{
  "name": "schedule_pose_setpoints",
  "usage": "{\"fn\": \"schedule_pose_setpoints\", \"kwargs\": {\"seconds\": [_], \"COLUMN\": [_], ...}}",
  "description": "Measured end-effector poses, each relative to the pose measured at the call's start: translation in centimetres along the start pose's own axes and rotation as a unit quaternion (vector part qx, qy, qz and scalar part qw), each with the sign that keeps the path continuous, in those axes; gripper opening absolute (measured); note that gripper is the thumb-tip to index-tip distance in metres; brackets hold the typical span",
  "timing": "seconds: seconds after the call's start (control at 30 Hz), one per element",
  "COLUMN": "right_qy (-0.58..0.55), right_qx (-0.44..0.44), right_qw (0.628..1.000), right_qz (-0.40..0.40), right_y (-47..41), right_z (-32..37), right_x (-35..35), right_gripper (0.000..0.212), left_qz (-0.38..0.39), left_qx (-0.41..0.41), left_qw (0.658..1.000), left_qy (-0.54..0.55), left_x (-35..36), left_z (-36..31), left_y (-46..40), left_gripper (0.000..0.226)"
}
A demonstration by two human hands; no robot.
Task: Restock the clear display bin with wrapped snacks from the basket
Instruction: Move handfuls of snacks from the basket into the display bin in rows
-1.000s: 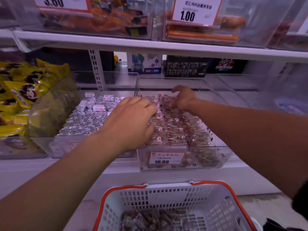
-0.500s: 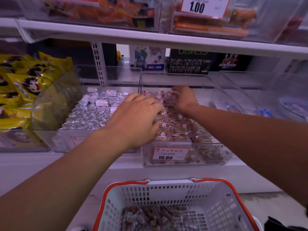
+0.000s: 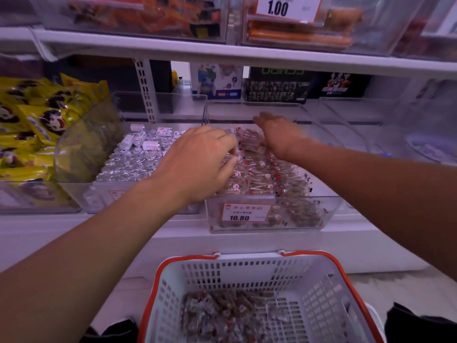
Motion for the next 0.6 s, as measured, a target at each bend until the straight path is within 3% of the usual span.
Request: {"fn": "schedule_pose_setpoints", "kwargs": {"seconds": [0.07,0.1,0.13,0.2,0.23,0.27,0.3,0.33,0.37,0.4,0.47,0.53,0.6], "right_qy": [-0.046,-0.077,-0.107,-0.178,-0.224,-0.257,-0.278,-0.289,-0.297,-0.291,-0.244,-0.231,-0.248], "right_qx": [0.024,0.03,0.028,-0.005,-0.014,-0.013,-0.007,-0.007,-0.005,-0.006,-0.019,0.027,0.094], "right_qw": [0.997,0.989,0.966,0.876,0.839,0.832,0.857,0.902,0.944,0.955,0.892,0.843,0.818], "right_qz": [-0.055,-0.126,-0.233,-0.449,-0.495,-0.492,-0.434,-0.319,-0.146,0.057,0.38,0.486,0.511], "right_y": [2.1,3.9,6.3,13.4,17.2,19.9,22.1,23.5,24.9,26.5,31.8,35.9,37.8], "right_z": [0.1,0.0,0.0,0.7,1.6,2.6,3.8,4.9,6.2,7.4,8.9,8.8,9.0], "right_x": [-2.9,-4.2,-5.6,-6.6,-5.6,-3.5,-0.1,4.0,8.7,13.5,22.1,27.6,31.3], "right_gripper": [0.033,0.022,0.018,0.024,0.027,0.03,0.031,0.028,0.021,0.015,0.051,0.082,0.109], "left_qz": [-0.037,-0.077,-0.126,-0.166,-0.145,-0.097,-0.006,0.125,0.27,0.397,0.594,0.679,0.695], "left_qx": [0.043,0.075,0.108,0.168,0.191,0.206,0.202,0.17,0.114,0.042,-0.084,-0.188,-0.285], "left_qw": [0.998,0.994,0.986,0.969,0.967,0.969,0.975,0.975,0.955,0.917,0.8,0.709,0.659], "left_qy": [0.018,0.025,0.034,0.075,0.088,0.092,0.09,0.071,0.038,0.006,-0.007,0.017,0.052], "left_x": [-1.2,-1.9,-2.4,-1.7,-0.4,1.5,4.3,7.6,10.9,13.9,19.3,22.7,25.5], "left_z": [-1.2,-2.1,-3.0,-5.1,-6.2,-7.0,-7.8,-8.2,-8.2,-7.6,-7.4,-8.3,-9.7], "left_y": [0.9,1.5,2.3,4.7,6.2,7.4,9.1,11.0,13.3,15.8,22.8,29.0,33.9], "left_gripper": [0.019,0.02,0.023,0.027,0.028,0.028,0.026,0.023,0.021,0.023,0.038,0.053,0.065]}}
Point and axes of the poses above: each hand's wrist, its own y-axis away from the middle knuckle, its own x-axis out of the palm, z = x × y, the point moved 4 cm from there along -y, towards the middle knuckle, and after that the axes turned 2 degrees about -z, right-handed, at the moved point
